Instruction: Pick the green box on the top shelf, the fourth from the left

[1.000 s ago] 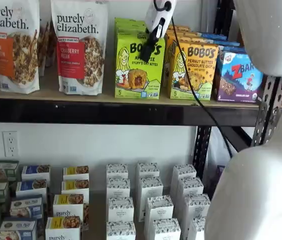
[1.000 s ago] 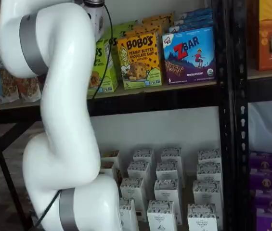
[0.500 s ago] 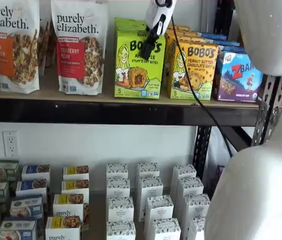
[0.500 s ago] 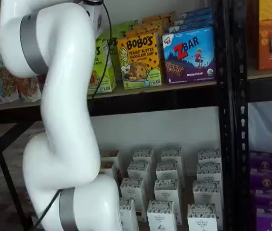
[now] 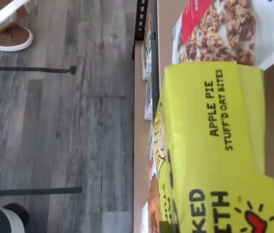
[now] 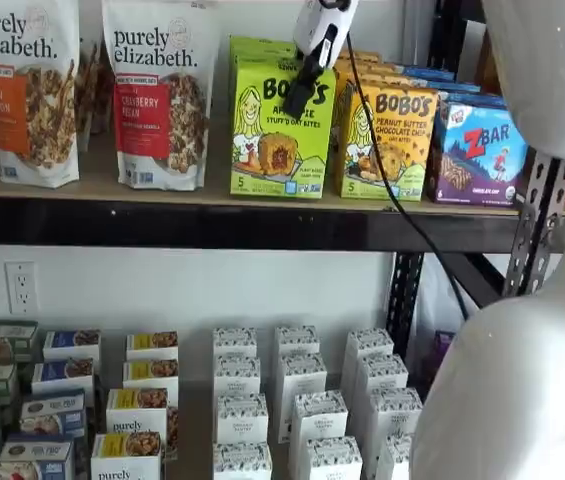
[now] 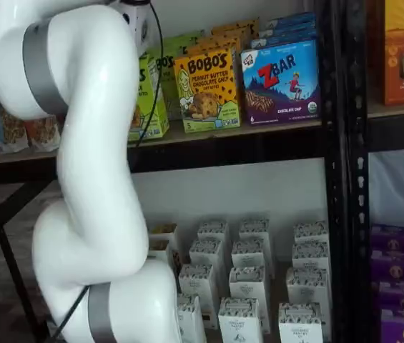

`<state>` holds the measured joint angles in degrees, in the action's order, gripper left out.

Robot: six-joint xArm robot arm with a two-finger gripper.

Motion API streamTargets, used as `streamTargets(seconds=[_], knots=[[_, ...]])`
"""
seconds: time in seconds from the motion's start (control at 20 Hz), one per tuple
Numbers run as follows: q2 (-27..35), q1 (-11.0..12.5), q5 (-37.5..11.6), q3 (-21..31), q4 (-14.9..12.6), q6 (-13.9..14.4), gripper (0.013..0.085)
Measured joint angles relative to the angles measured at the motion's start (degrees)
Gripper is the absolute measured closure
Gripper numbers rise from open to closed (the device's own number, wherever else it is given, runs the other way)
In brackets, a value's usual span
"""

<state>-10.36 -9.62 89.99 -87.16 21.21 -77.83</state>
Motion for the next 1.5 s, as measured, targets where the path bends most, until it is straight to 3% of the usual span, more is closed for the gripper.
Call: streamTargets(seconds=[1.5], knots=[[-10.3, 1.4, 4.5, 7.4, -0.9, -0.4, 0.0690]])
